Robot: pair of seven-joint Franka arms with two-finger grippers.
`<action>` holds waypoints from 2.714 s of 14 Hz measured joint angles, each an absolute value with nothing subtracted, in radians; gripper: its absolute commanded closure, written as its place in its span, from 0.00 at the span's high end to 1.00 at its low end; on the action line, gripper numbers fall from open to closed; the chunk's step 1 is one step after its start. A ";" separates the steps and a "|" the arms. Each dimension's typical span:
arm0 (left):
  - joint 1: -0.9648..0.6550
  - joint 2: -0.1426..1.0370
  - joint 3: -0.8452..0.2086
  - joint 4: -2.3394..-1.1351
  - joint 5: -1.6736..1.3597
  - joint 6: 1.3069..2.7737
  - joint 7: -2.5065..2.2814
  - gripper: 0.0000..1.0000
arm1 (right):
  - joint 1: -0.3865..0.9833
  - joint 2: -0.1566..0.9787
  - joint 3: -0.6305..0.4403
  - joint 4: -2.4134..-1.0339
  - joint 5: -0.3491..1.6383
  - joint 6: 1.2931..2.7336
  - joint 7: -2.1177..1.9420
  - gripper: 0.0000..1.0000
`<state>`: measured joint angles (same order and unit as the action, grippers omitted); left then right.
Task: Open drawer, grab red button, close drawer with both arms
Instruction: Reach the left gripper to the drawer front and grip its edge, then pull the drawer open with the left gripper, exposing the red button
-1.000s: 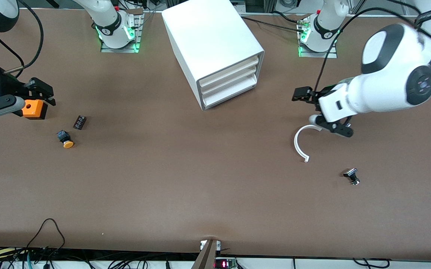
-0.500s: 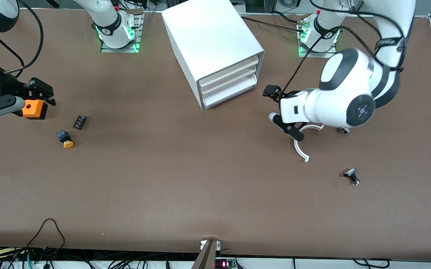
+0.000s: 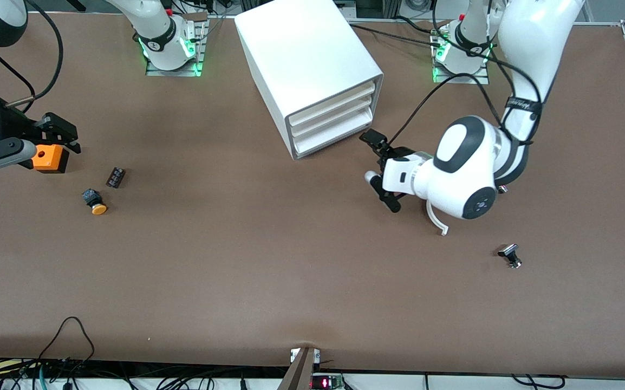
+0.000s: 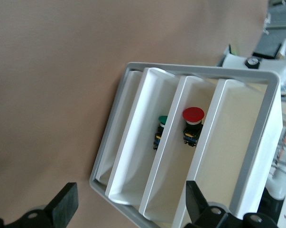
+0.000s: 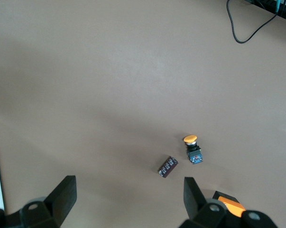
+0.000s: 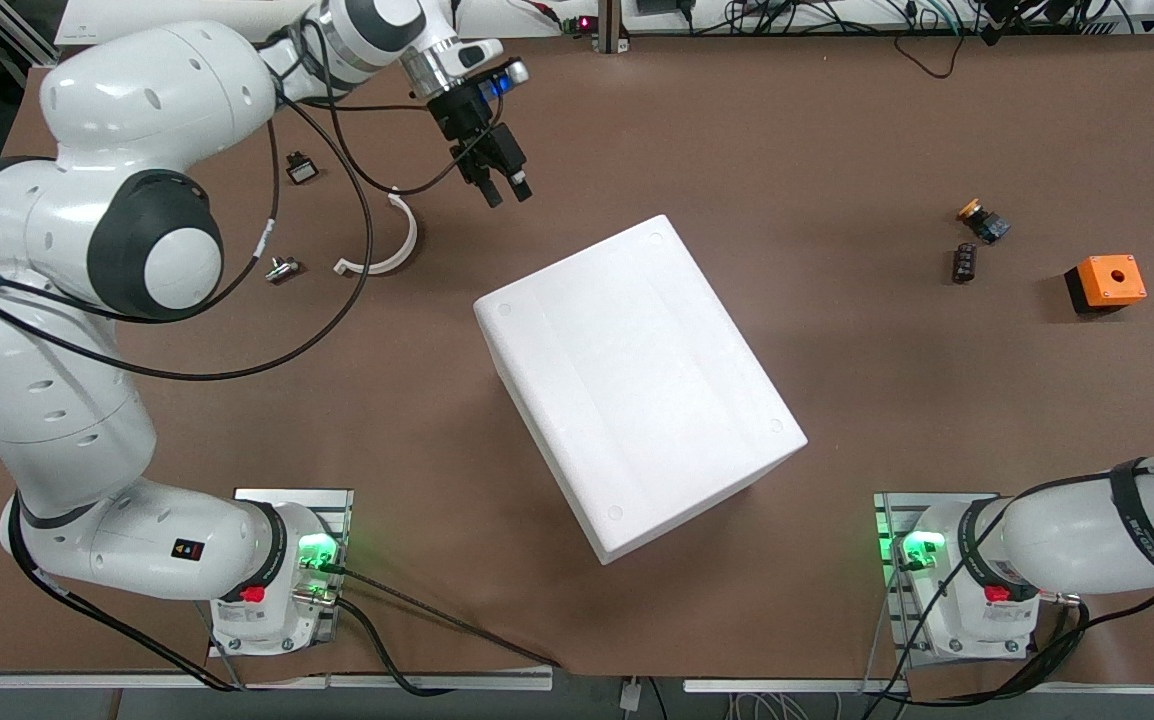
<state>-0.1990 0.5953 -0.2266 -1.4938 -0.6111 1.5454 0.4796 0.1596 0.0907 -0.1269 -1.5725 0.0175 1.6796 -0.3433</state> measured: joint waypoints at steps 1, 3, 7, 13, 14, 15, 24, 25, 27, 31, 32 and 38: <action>-0.208 0.616 -0.228 -1.493 -0.624 1.545 0.505 1.00 | 0.160 0.091 -0.127 -1.572 0.017 1.680 -0.343 1.00; -0.225 0.657 -0.229 -1.493 -0.664 1.545 0.575 1.00 | 0.160 0.091 -0.127 -1.572 0.017 1.680 -0.343 1.00; -0.265 0.724 -0.232 -1.491 -0.716 1.545 0.692 1.00 | 0.160 0.091 -0.127 -1.572 0.017 1.680 -0.343 1.00; -0.328 0.769 -0.234 -1.489 -0.747 1.546 0.737 1.00 | 0.160 0.092 -0.127 -1.572 0.017 1.680 -0.343 1.00; -0.333 0.777 -0.234 -1.489 -0.754 1.546 0.750 1.00 | 0.160 0.092 -0.127 -1.572 0.017 1.680 -0.343 1.00; -0.336 0.785 -0.234 -1.489 -0.768 1.546 0.766 1.00 | 0.160 0.092 -0.127 -1.572 0.017 1.680 -0.343 1.00; -0.384 0.799 -0.233 -1.489 -0.799 1.546 0.803 0.89 | 0.159 0.092 -0.127 -1.572 0.017 1.680 -0.343 1.00; -0.384 0.799 -0.233 -1.489 -0.800 1.546 0.803 0.75 | 0.159 0.092 -0.127 -1.572 0.017 1.680 -0.343 1.00; -0.384 0.799 -0.232 -1.489 -0.803 1.546 0.803 0.40 | 0.159 0.092 -0.127 -1.572 0.017 1.680 -0.343 1.00; -0.402 0.801 -0.233 -1.488 -0.804 1.546 0.801 0.28 | 0.159 0.092 -0.127 -1.572 0.018 1.680 -0.343 1.00; -0.404 0.801 -0.233 -1.488 -0.804 1.546 0.801 0.28 | 0.159 0.092 -0.128 -1.572 0.017 1.680 -0.343 1.00; -0.405 0.802 -0.228 -1.488 -0.804 1.546 0.801 0.18 | 0.159 0.092 -0.128 -1.572 0.017 1.680 -0.343 1.00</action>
